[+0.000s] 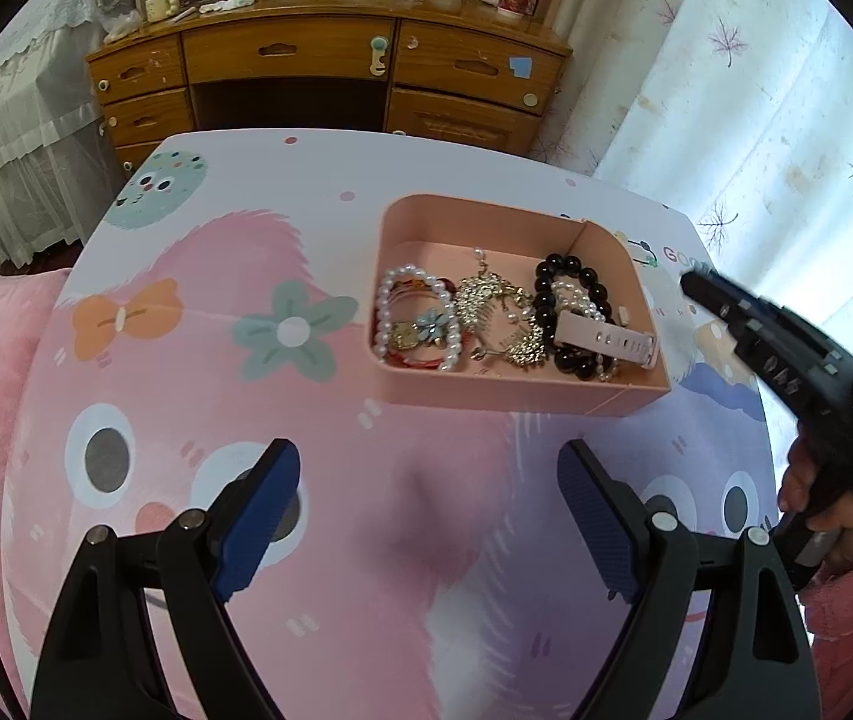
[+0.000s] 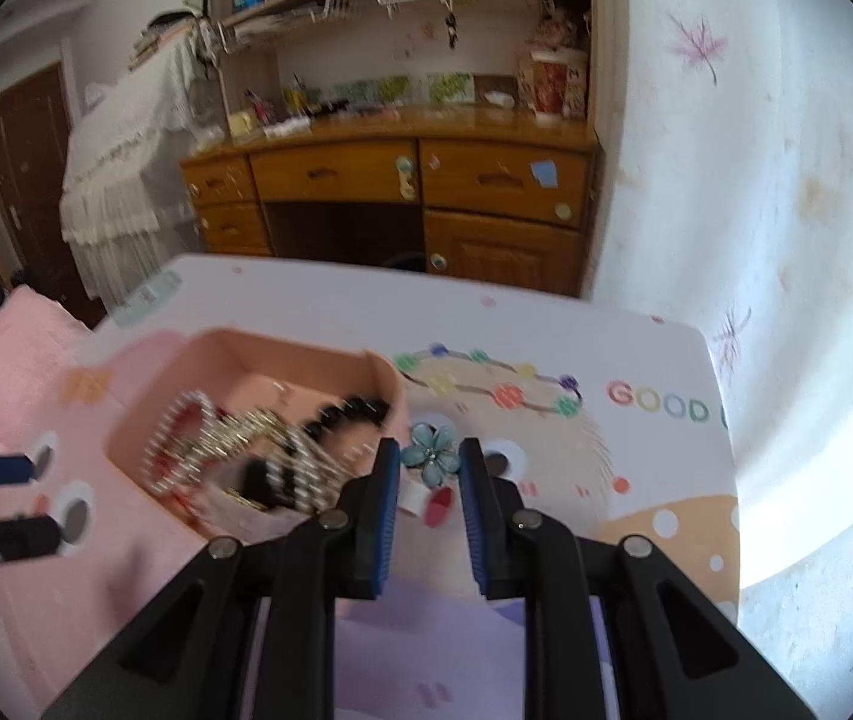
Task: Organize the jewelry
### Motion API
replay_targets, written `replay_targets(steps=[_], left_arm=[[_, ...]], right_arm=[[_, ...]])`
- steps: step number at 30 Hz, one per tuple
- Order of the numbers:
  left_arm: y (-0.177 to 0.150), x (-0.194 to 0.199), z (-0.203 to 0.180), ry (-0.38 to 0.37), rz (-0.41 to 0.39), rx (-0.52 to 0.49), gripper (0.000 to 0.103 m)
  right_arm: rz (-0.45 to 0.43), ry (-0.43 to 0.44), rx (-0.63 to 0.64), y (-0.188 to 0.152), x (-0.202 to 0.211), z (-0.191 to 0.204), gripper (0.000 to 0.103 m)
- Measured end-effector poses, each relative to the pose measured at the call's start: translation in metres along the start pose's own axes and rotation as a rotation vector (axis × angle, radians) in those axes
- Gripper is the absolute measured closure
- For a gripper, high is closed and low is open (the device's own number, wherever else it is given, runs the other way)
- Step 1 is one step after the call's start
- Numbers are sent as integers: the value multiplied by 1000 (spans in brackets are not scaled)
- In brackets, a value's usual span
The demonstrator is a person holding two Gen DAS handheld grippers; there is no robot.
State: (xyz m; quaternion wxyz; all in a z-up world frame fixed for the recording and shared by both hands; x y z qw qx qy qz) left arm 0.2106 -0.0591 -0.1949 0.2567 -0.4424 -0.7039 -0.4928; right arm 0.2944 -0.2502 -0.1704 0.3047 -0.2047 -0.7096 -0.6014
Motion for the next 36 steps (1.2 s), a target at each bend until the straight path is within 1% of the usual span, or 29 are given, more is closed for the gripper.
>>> replay_targets(steps=[5,8,9,10,11,13,15,17,18,19,20,22,23,24,26,27,28,29,31,33,34,36], left_arm=[[-8,20,11,-2,-18,0,17],[-10,39,18,5,-37,-16,17],[-10,48,21,9,-42,-22,17],[-10,56,23,12,-45,-28,17],[-10,66,25,12,-48,-41,17],[-11,86,29,17,-51,-62,17],[-13,108,36,42,-54,-74,17],[-17,132,43,60,-59,-85,17],[-19,145,44,66,-58,-103,17],[-21,154,44,69,-60,-116,17],[-23,167,42,66,-67,-142,17],[-28,187,36,55,-72,-194,17],[-32,196,32,52,-64,-222,17],[-35,200,30,58,-52,-237,17],[-45,206,24,90,-11,-269,17],[-49,208,22,106,1,-279,17],[-54,209,19,122,18,-291,17],[-58,210,16,133,29,-296,17],[-64,211,11,145,53,-290,16],[-67,210,2,146,78,-265,16],[-69,211,-2,140,90,-250,15],[-69,212,-12,113,96,-225,13]], right_arm=[[-34,103,-23,16,26,40,83],[-21,117,-25,19,32,65,82],[-11,117,-25,18,31,73,79],[5,105,-28,17,30,78,69],[30,74,-29,16,30,82,64],[48,41,-40,13,39,87,64],[54,3,-69,10,58,90,63],[66,-27,-109,4,82,92,52],[76,-50,-128,-3,99,94,41],[81,-70,-141,-9,111,96,34],[90,-88,-154,-15,124,97,32],[145,-114,-185,-38,155,103,30],[181,-112,-191,-48,165,106,26],[213,-109,-191,-57,175,111,24],[278,-117,-193,-79,197,119,23],[297,-121,-194,-85,204,121,23],[326,-124,-198,-94,213,124,20],[365,-129,-204,-102,222,127,16],[439,-142,-209,-114,233,128,11],[500,-138,-203,-120,241,129,11],[515,-132,-206,-120,246,129,11],[505,-109,-237,-115,259,126,11]])
Point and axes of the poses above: each gripper's, at about its wrist camera, not at the fingertips, and x roughly against the way its jaws point, z to its left, y to its top, the point moved 7 cm from there along -x, roughly the way its jaws point, and after that the axes turned 14 degrees about -y, right-handed, at the moved point
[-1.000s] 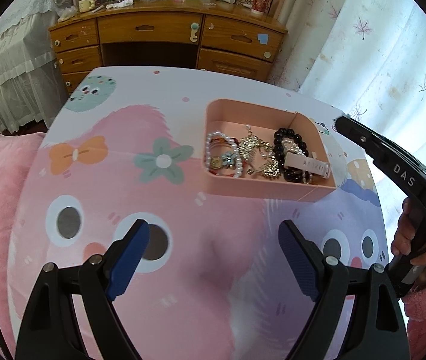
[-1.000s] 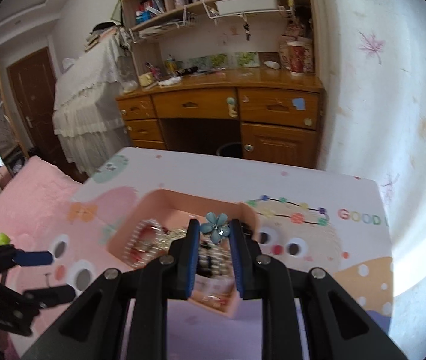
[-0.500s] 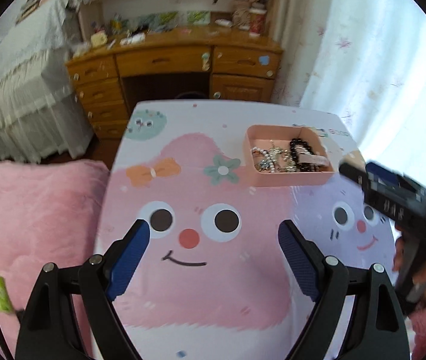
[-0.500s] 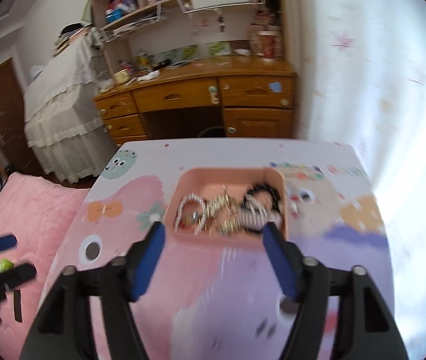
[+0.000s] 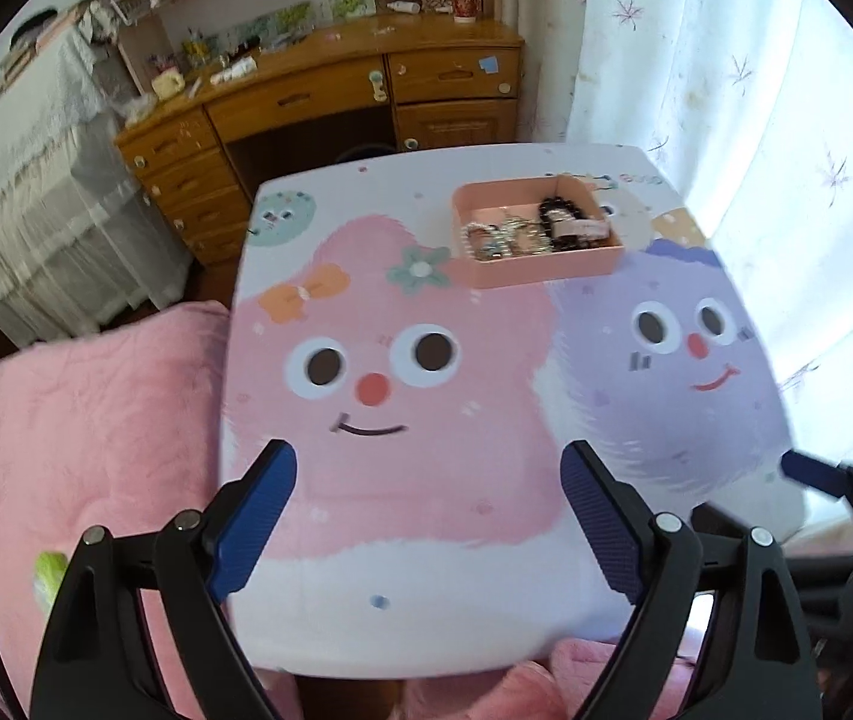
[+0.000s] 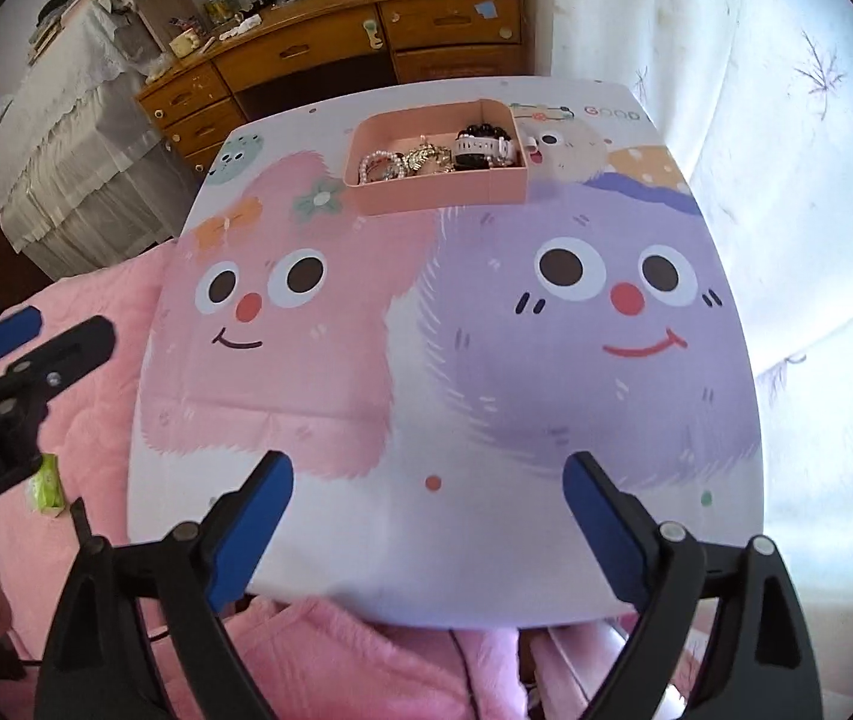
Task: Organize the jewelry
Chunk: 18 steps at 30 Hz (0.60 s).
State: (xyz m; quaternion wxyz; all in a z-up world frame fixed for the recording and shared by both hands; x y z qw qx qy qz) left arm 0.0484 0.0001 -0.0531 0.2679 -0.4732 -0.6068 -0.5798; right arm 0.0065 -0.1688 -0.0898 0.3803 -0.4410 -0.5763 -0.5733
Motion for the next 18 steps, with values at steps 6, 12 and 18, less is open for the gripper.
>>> replay_targets(steps=[6,12,18], left_arm=[[9,15,-15,22,-68,59,9],[0,16,-26,59,-78,64,3],[5,23,-35,81,-123,62,1]], right_arm=[[-61,63,-6,11,39,-10,5],[-97,34,-47,13,45,-26,3],[-196,29,-63,25,61,-39,0]])
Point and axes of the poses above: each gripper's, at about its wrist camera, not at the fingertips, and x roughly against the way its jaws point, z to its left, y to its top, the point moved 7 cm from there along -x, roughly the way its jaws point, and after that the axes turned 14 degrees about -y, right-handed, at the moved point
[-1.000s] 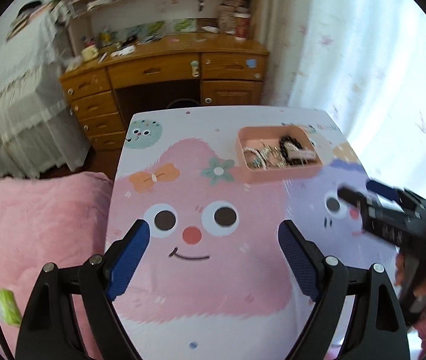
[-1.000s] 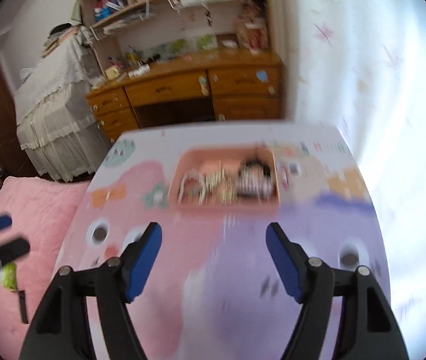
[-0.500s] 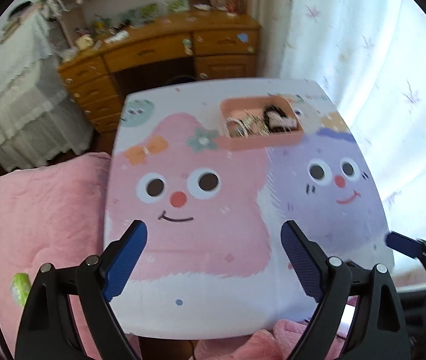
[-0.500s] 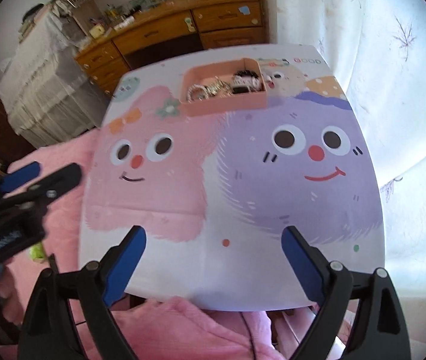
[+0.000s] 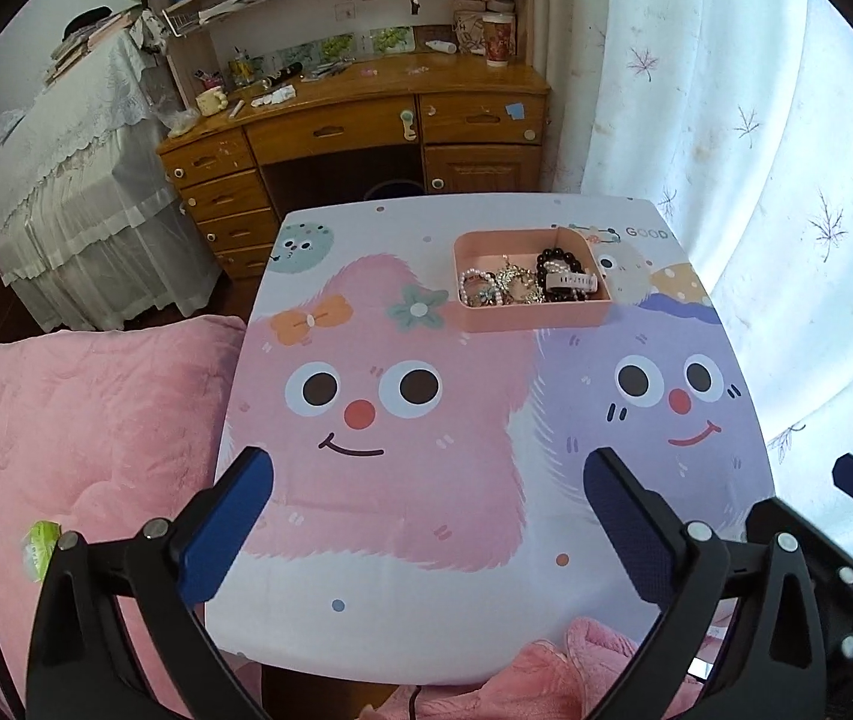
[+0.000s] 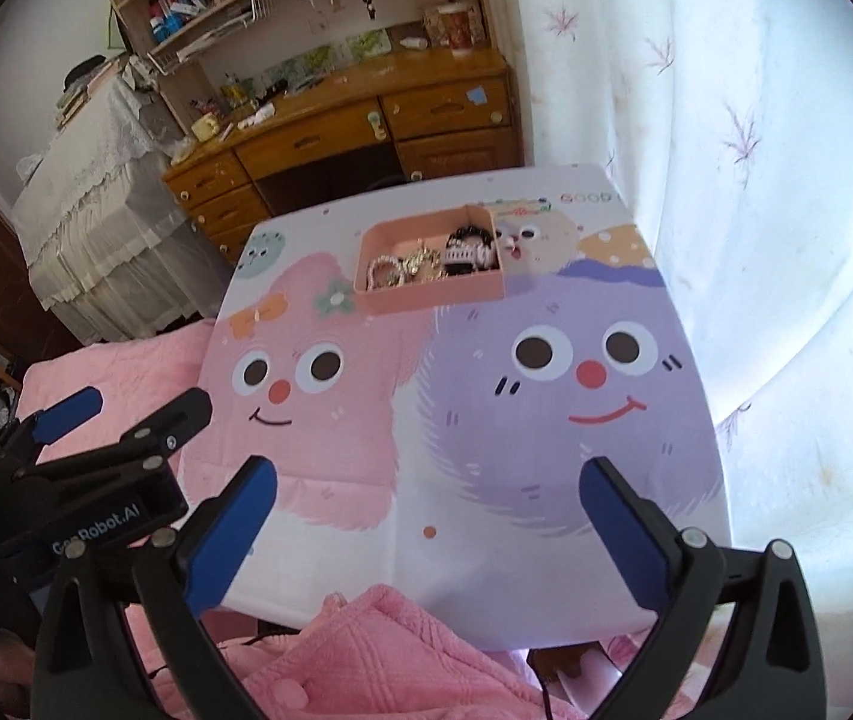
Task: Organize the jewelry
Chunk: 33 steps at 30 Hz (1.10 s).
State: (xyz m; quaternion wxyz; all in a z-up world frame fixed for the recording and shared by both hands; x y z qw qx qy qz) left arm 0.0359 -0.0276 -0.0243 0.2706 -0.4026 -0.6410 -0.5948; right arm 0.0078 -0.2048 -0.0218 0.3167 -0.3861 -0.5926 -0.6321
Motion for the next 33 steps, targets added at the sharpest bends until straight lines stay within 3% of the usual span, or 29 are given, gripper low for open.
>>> replay_targets(steps=[10,33], left_arm=[[6,2,-1,12,-26,22,1],[3,-3,12,4,-8,80,1]], right_arm=[[-35,5,28,14,-2,2,0],[-12,5,43,15,-12,10,0]])
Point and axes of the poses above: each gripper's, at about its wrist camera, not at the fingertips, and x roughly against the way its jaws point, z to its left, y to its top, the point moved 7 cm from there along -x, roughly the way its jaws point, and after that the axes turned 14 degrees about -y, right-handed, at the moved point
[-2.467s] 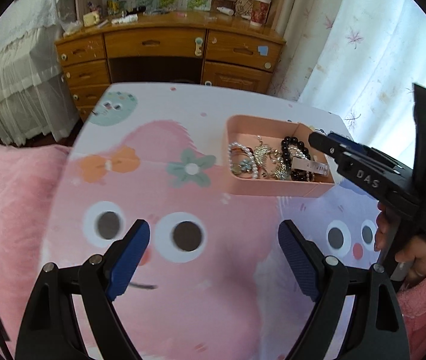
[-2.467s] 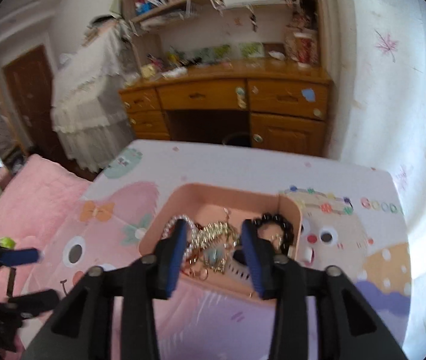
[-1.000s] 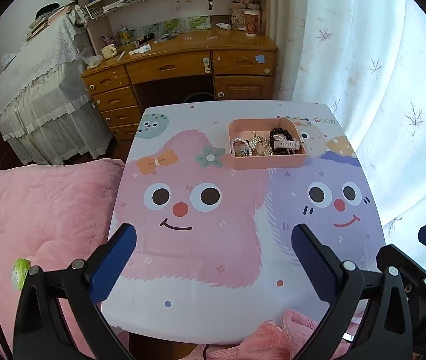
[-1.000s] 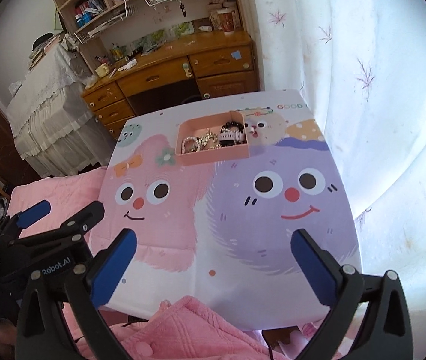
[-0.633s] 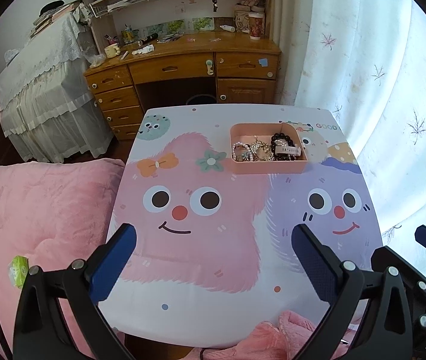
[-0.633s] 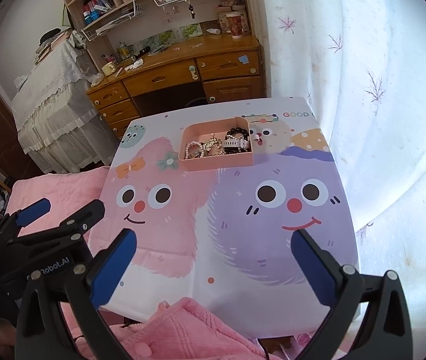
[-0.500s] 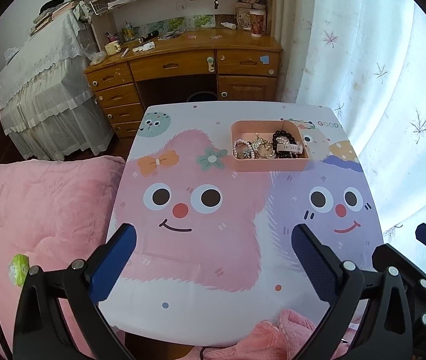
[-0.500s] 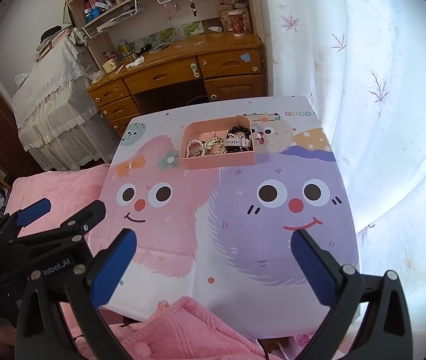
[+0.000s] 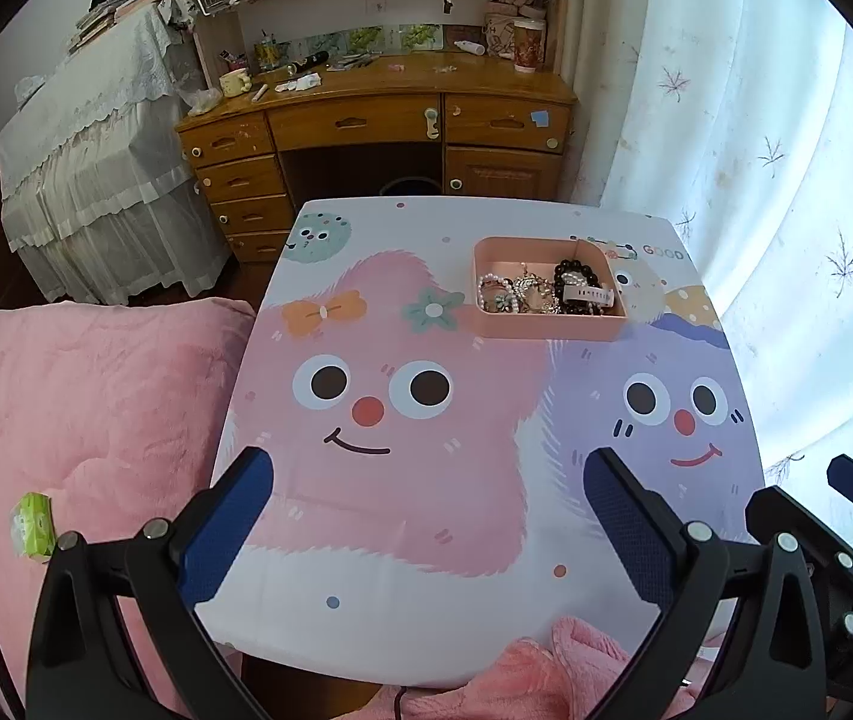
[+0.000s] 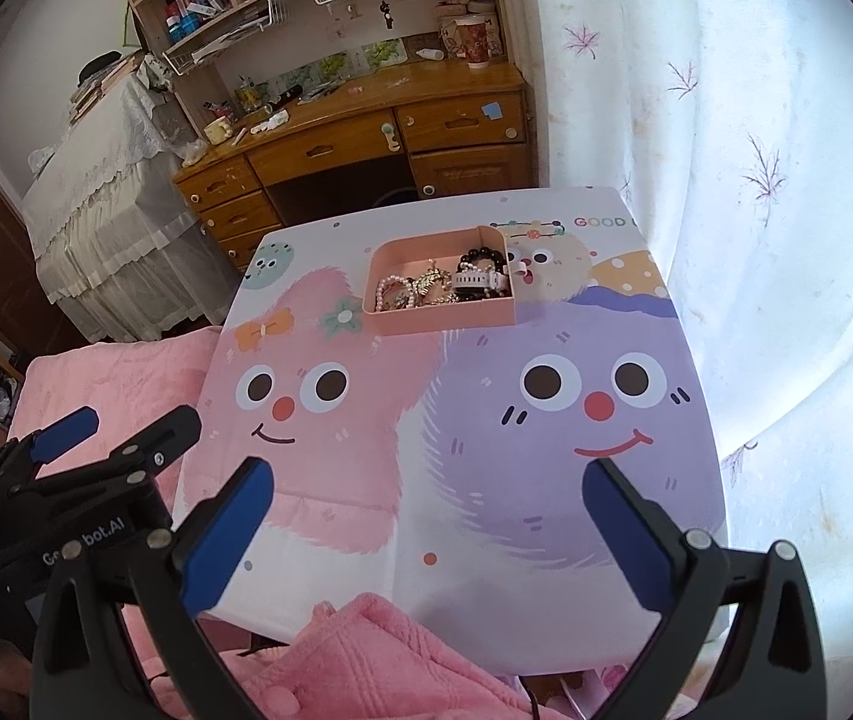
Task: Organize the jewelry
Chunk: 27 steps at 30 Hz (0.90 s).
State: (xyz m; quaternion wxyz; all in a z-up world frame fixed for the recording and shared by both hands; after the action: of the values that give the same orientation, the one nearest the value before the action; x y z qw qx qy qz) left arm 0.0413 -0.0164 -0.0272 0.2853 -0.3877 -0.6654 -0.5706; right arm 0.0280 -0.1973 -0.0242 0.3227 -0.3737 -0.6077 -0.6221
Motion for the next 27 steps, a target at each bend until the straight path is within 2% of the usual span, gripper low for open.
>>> replay_targets(steps=[27], left_arm=[[-1,1,-3,-2,-1,-31,1]], right_arm=[[17,-24,7,-4,-1,3,0]])
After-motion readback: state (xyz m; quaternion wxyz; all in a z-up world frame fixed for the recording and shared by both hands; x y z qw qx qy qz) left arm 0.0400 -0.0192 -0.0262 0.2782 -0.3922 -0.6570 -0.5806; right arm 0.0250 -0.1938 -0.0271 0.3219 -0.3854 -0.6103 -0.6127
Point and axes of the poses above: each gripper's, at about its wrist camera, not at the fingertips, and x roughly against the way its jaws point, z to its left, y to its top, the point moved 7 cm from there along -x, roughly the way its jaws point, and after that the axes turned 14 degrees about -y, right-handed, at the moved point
